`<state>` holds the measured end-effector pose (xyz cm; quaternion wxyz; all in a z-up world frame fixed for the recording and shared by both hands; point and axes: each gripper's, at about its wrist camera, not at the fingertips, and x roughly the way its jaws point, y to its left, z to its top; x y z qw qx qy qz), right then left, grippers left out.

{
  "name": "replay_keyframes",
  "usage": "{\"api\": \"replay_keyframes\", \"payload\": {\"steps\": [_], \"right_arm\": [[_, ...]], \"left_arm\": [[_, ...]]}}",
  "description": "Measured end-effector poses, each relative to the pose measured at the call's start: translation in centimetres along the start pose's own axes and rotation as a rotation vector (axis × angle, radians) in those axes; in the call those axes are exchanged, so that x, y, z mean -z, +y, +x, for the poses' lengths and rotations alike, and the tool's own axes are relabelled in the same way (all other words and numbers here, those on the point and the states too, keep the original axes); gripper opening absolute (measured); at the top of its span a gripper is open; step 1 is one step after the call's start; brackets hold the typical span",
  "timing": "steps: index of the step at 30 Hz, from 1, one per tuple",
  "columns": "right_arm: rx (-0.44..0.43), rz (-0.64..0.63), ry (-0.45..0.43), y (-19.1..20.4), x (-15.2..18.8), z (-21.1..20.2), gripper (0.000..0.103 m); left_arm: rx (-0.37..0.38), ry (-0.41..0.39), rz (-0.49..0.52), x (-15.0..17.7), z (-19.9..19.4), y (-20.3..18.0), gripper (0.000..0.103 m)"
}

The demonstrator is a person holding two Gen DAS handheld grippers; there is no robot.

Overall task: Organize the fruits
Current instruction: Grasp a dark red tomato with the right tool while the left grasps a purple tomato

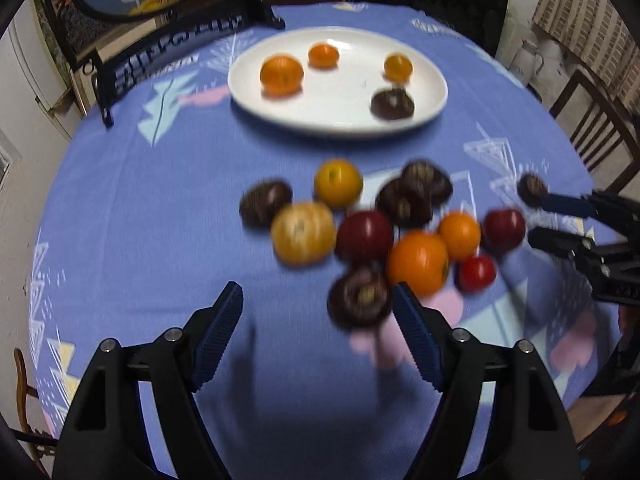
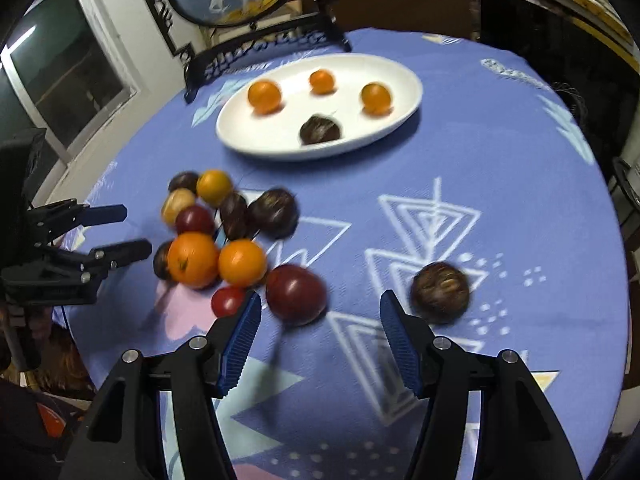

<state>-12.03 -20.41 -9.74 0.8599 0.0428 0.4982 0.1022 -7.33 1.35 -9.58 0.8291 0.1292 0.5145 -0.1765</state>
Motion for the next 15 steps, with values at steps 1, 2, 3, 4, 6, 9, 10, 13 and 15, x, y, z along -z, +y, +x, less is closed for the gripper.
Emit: {"api": "replay_keyframes", "payload": {"steps": [1, 2, 3, 4, 6, 9, 10, 13, 15], "right_arm": [[-0.009, 0.008, 0.009, 0.3, -0.1, 0.6, 0.062], [-0.014, 0.013, 0.009, 0.5, -0.2, 0.8, 0.062], [-0.017, 0.017, 0.009, 0.6, -0.3, 1.1, 0.062], [-0.019, 0.019, 0.019, 0.7, -0.6, 1.6, 0.062], [-0.023, 0.024, 0.036, 0.8, -1.0, 2.3, 0.056], [-0.033, 0.006, 0.081, 1.1, -1.0, 3.3, 0.04], [-0.032, 0.004, 0.078, 1.2, -0.9, 3.2, 0.039], [-0.034, 0.014, 0.082, 1.0, -0.6, 2.9, 0.039], [-0.031, 0.021, 0.083, 0.9, -0.4, 2.8, 0.039]], "left_arm": [[0.002, 0.004, -0.001, 0.4, 0.2, 0.0, 0.075], [0.001, 0.005, -0.003, 0.6, 0.3, -0.1, 0.075], [0.0, 0.006, -0.008, 0.7, 0.4, -0.1, 0.075], [0.001, 0.007, -0.011, 0.7, 0.7, -0.1, 0.075], [-0.003, 0.006, -0.015, 0.5, 1.2, -0.2, 0.075], [-0.002, 0.007, -0.017, 0.2, 2.1, -0.3, 0.076], [-0.001, -0.001, -0.015, 0.1, 2.3, -0.4, 0.076], [0.013, -0.007, 0.011, 0.2, 2.4, -0.6, 0.075], [0.022, -0.005, 0.043, 0.6, 2.4, -0.9, 0.075]]}}
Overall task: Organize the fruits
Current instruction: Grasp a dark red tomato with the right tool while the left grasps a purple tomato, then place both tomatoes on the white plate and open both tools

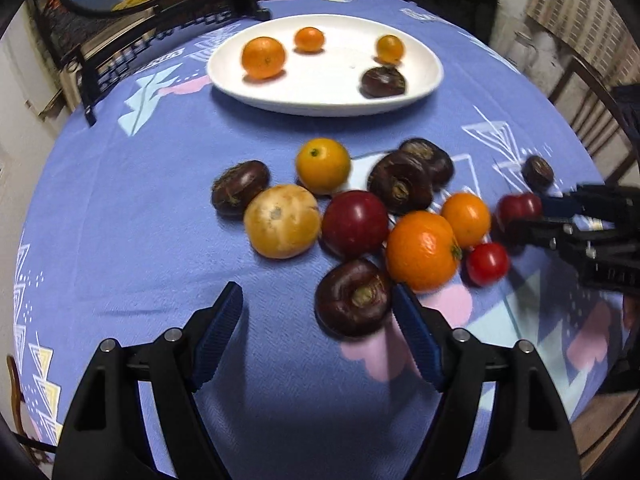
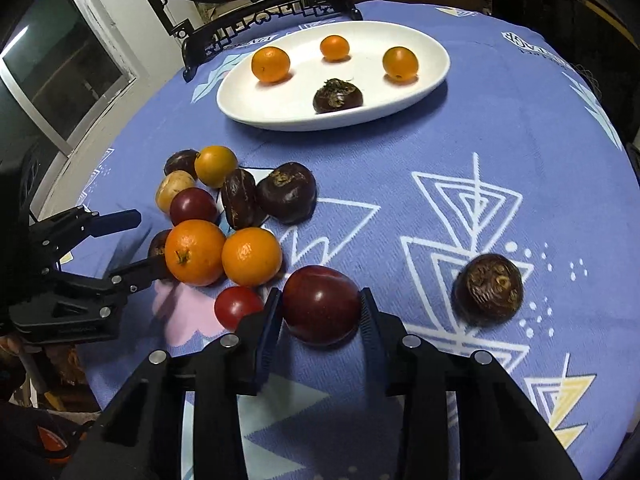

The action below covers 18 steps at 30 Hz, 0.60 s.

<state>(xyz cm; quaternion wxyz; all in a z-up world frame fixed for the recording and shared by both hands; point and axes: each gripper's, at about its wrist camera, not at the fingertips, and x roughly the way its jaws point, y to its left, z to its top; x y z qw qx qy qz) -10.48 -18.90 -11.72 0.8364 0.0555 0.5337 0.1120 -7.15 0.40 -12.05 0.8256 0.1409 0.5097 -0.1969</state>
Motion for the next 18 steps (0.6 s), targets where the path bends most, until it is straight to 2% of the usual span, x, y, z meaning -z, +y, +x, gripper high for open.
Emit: {"api": "replay_keyframes", "payload": {"steps": [3, 6, 8, 10, 18], "right_arm": [[-0.001, 0.008, -0.001, -0.2, 0.3, -0.1, 0.039], [0.002, 0.014, -0.004, -0.2, 0.1, 0.1, 0.039], [0.004, 0.016, -0.007, -0.2, 0.1, 0.0, 0.039], [0.007, 0.018, -0.009, -0.3, 0.1, -0.1, 0.039], [0.012, 0.033, -0.017, -0.7, 0.0, -0.3, 0.039]], "left_arm": [[-0.018, 0.022, 0.042, 0.1, 0.9, -0.5, 0.075], [-0.01, 0.025, 0.029, -0.4, 1.6, -0.5, 0.072], [0.01, 0.025, 0.029, -0.8, 1.6, -0.6, 0.053], [0.03, 0.031, 0.046, -1.2, 1.5, -1.1, 0.041], [0.048, 0.021, 0.067, -0.8, 0.0, -1.3, 0.04]]}}
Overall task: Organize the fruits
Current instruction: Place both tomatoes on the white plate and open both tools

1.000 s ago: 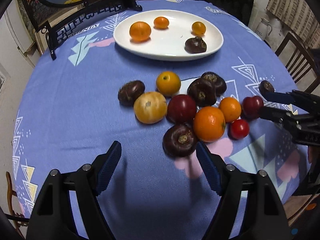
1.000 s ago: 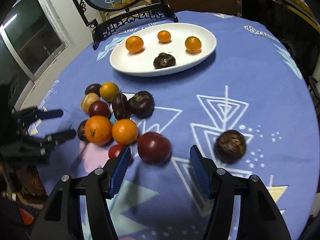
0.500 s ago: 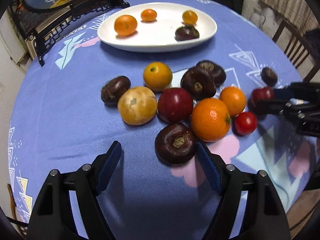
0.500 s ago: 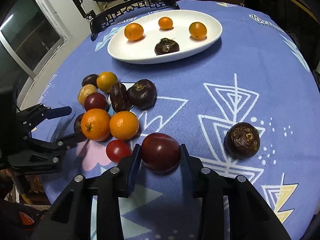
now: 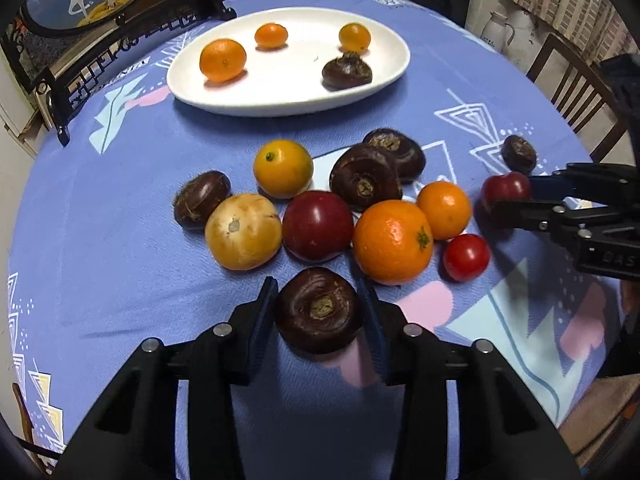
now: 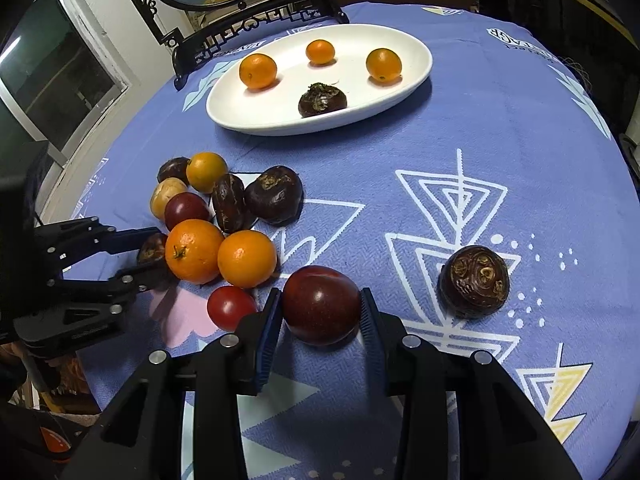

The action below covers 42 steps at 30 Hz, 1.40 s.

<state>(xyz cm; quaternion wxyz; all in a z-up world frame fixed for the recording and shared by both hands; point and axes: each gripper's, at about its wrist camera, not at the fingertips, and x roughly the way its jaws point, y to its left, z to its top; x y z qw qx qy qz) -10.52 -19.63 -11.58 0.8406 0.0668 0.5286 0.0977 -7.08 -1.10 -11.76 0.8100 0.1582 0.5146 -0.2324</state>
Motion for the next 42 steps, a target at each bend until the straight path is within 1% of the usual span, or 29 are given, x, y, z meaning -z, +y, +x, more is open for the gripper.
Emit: {"api": "replay_keyframes", "payload": {"steps": [4, 9, 15, 20, 24, 25, 28, 31, 42], "right_arm": [[0.0, 0.004, -0.013, 0.0, -0.5, -0.3, 0.039], [0.002, 0.001, -0.054, 0.1, -2.4, -0.9, 0.039], [0.013, 0.006, -0.115, -0.1, -5.7, -1.9, 0.039], [0.028, 0.022, -0.177, -0.6, -8.7, -2.7, 0.039], [0.03, 0.032, -0.216, -0.6, -10.7, -2.6, 0.039], [0.035, 0.032, -0.22, -0.6, -11.3, -2.3, 0.039], [0.039, 0.039, -0.219, -0.6, -12.5, -1.5, 0.039], [0.048, 0.037, -0.211, -0.4, -13.4, -0.6, 0.039], [0.085, 0.03, -0.188, -0.4, -14.9, 1.4, 0.039]], "left_arm": [[0.013, -0.016, -0.018, -0.8, -1.3, 0.4, 0.04], [0.019, -0.062, -0.056, -3.3, -2.7, 1.1, 0.04], [-0.025, -0.108, -0.071, -7.3, -3.2, 1.6, 0.04], [-0.052, -0.123, -0.126, -10.7, -2.8, 3.1, 0.041], [-0.081, -0.117, -0.177, -12.9, -1.8, 4.3, 0.041], [-0.098, -0.114, -0.186, -13.4, -1.5, 4.5, 0.041], [-0.112, -0.096, -0.204, -14.2, -0.5, 4.8, 0.041], [-0.122, -0.083, -0.215, -14.5, 0.2, 5.0, 0.041], [-0.172, -0.046, -0.214, -15.6, 2.4, 5.2, 0.041]]}}
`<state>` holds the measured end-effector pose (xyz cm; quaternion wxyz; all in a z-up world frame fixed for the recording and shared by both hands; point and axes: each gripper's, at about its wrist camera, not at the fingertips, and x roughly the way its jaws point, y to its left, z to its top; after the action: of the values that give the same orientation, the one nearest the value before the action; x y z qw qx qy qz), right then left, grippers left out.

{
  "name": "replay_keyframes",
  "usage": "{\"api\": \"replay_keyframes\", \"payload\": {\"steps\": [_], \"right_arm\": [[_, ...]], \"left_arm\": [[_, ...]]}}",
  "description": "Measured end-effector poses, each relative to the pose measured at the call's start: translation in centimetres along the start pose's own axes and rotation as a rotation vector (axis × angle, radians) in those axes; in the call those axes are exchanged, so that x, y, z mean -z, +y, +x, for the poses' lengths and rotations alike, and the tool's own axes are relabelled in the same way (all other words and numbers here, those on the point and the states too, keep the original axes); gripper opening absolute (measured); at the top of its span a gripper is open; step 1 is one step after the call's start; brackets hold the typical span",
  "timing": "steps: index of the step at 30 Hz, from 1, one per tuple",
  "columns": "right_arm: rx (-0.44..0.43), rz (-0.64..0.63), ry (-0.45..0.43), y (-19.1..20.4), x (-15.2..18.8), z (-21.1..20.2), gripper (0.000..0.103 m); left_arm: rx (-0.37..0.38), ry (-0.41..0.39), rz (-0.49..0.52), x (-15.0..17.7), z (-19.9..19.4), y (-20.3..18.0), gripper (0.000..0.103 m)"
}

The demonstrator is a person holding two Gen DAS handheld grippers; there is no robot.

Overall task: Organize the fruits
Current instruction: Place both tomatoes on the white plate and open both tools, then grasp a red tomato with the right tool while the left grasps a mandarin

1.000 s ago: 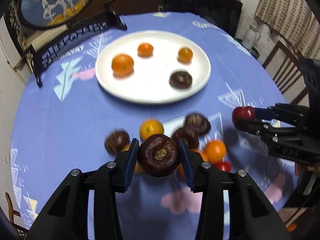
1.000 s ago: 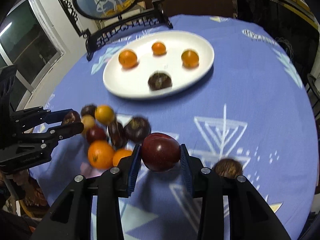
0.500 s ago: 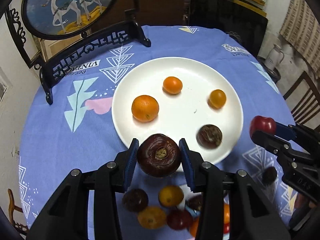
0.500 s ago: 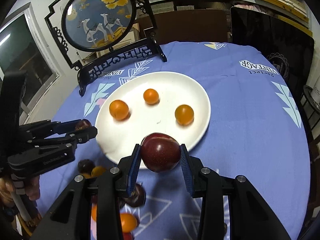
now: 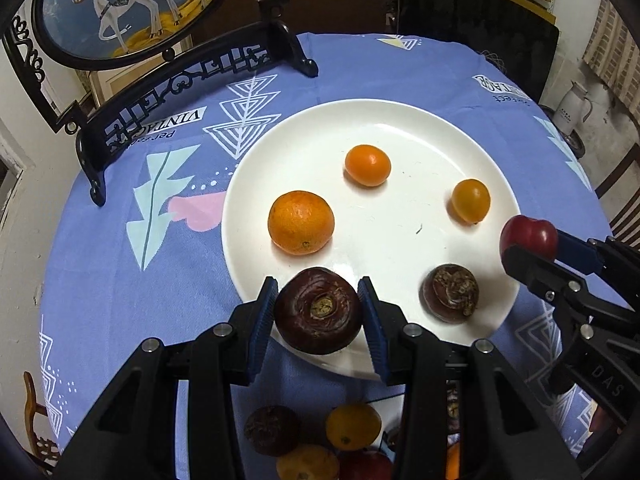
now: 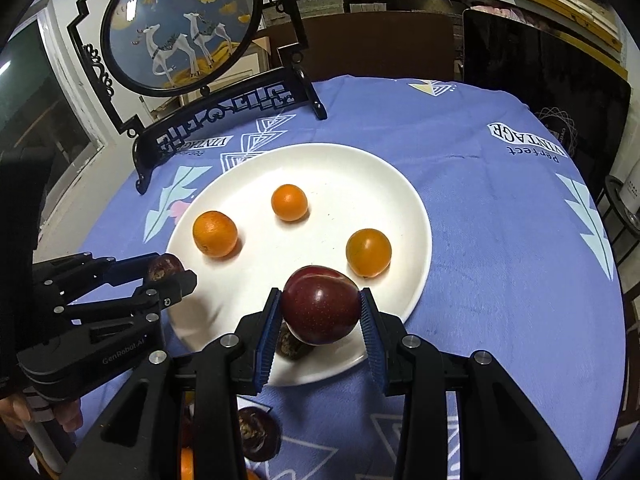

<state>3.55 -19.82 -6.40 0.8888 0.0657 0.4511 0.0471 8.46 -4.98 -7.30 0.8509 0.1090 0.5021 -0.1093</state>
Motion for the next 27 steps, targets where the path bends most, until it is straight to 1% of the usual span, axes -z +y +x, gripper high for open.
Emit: {"api": "replay_keyframes", "payload": {"steps": [6, 12, 13, 14, 15, 16, 17, 19, 25, 27], "right_arm": [[0.019, 0.001, 0.008, -0.1, -0.4, 0.7, 0.039], [0.034, -0.009, 0.027, -0.1, -1.0, 1.8, 0.04], [0.029, -0.007, 0.041, -0.2, -1.1, 2.1, 0.041], [0.025, -0.003, 0.052, -0.2, -1.1, 2.4, 0.043], [0.032, -0.003, 0.051, -0.2, -1.2, 2.5, 0.055], [0.058, -0.002, 0.039, -0.3, -1.3, 2.4, 0.061], [0.059, 0.002, 0.025, -0.3, -1.3, 2.2, 0.063], [0.056, 0.001, 0.025, -0.4, -1.4, 1.8, 0.063], [0.172, -0.01, -0.012, -0.9, -1.7, 0.1, 0.063], [0.192, -0.002, -0.026, -1.3, -1.5, -0.7, 0.064]], "left_arm": [[-0.028, 0.007, -0.003, -0.4, 0.5, -0.2, 0.041], [-0.055, 0.026, -0.027, -0.7, 1.4, 0.1, 0.041], [-0.074, 0.03, -0.03, -0.8, 1.5, 0.1, 0.047], [-0.088, 0.027, -0.037, -0.9, 1.6, 0.2, 0.058], [-0.093, 0.021, -0.043, -1.0, 1.5, 0.3, 0.062], [-0.1, 0.013, -0.048, -1.0, 1.4, 0.3, 0.064], [-0.102, 0.011, -0.046, -1.1, 1.3, 0.3, 0.064], [-0.112, 0.011, -0.038, -1.1, 1.0, 0.2, 0.064], [-0.152, -0.037, 0.011, -1.3, -1.3, -1.2, 0.066], [-0.146, -0.058, 0.029, -1.4, -2.2, -1.9, 0.068]]}}
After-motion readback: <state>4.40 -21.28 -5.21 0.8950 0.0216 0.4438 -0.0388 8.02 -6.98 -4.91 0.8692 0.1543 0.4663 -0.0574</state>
